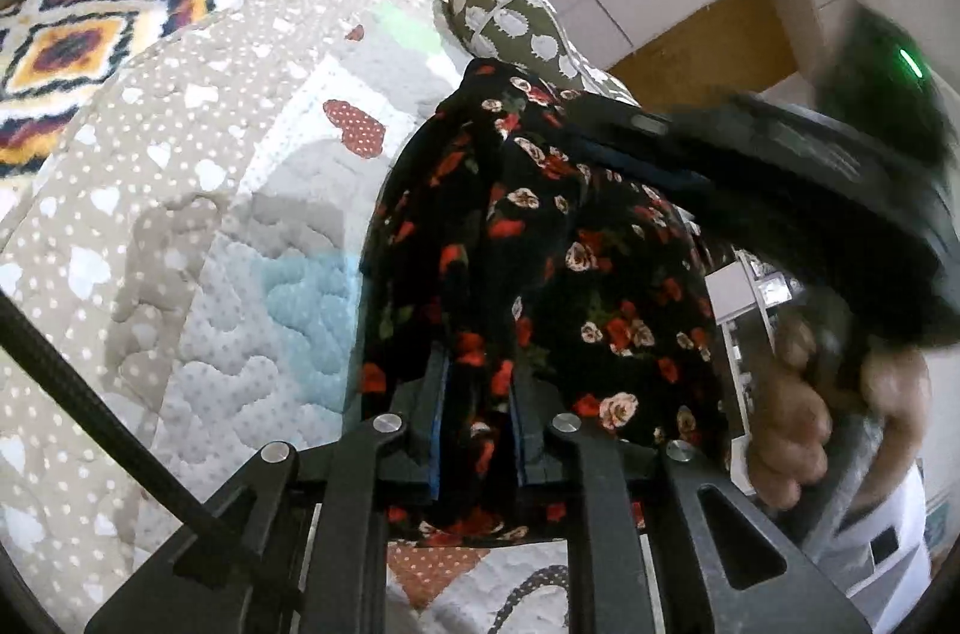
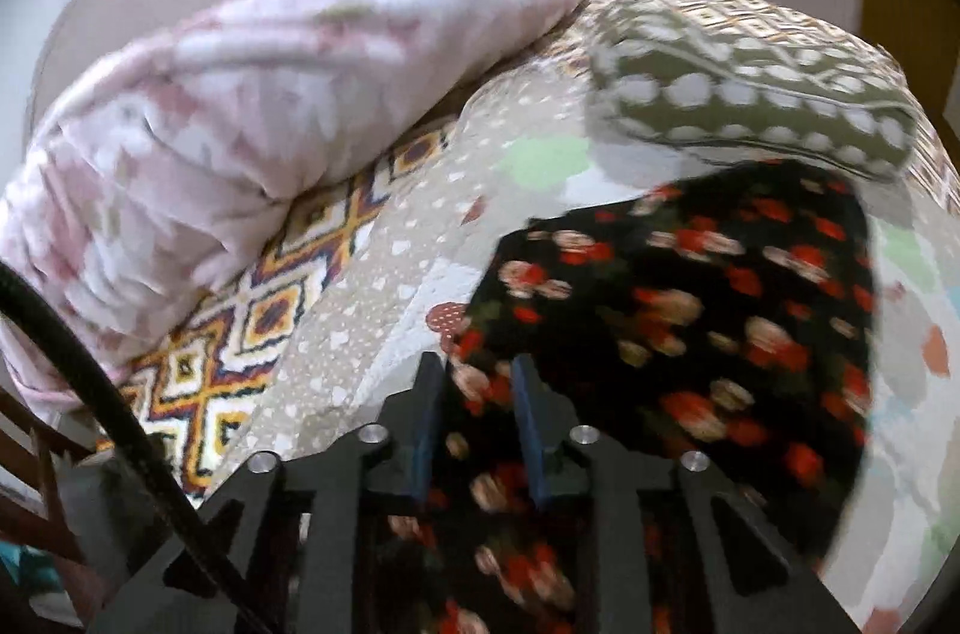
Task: Fold large clothes
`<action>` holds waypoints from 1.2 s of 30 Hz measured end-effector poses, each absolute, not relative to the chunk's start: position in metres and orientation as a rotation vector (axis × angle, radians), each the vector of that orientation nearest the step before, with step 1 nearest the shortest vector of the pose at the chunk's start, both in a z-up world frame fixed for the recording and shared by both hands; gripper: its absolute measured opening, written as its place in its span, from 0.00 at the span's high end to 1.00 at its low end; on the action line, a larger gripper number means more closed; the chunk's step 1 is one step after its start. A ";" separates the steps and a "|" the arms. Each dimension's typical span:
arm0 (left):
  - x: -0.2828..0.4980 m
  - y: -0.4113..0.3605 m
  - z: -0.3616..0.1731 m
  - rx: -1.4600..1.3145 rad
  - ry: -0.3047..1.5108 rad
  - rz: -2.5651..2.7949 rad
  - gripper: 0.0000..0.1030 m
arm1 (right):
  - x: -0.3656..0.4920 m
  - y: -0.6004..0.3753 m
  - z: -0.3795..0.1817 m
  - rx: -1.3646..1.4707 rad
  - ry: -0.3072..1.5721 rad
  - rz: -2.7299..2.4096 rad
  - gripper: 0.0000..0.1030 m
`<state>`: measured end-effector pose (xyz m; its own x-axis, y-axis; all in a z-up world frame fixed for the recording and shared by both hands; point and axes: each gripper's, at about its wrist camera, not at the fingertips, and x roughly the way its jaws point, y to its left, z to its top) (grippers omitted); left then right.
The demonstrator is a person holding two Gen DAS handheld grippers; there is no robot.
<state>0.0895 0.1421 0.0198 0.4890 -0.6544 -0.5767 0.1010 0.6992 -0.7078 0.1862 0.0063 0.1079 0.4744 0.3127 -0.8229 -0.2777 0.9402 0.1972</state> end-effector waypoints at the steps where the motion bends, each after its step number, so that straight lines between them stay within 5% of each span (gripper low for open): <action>1: 0.089 0.142 0.018 -0.664 0.961 -0.503 0.85 | 0.195 0.013 0.099 0.014 1.033 0.350 0.79; 11: 0.084 0.154 0.015 -0.700 0.978 -0.491 0.84 | 0.242 0.024 0.050 0.002 1.063 0.304 0.84; 17: 0.081 0.148 0.019 -0.658 0.966 -0.474 0.82 | 0.241 0.011 0.067 0.095 1.053 0.318 0.84; 20: 0.079 0.146 0.021 -0.635 0.959 -0.464 0.82 | 0.229 -0.013 0.102 0.133 0.971 0.290 0.64; 25: 0.078 0.145 0.021 -0.624 0.953 -0.453 0.81 | 0.210 -0.061 0.139 0.131 0.902 0.180 0.62; 30: 0.076 0.144 0.021 -0.611 0.949 -0.436 0.78 | 0.211 -0.065 0.126 0.065 0.940 0.149 0.82; 36: 0.074 0.141 0.022 -0.578 0.942 -0.409 0.73 | 0.241 -0.058 0.086 0.058 0.991 0.092 0.82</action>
<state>0.0741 0.1408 0.0216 0.5308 -0.5630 -0.6335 0.0787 0.7770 -0.6245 0.2410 -0.0576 0.0862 0.5444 0.1035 -0.8324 -0.0509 0.9946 0.0903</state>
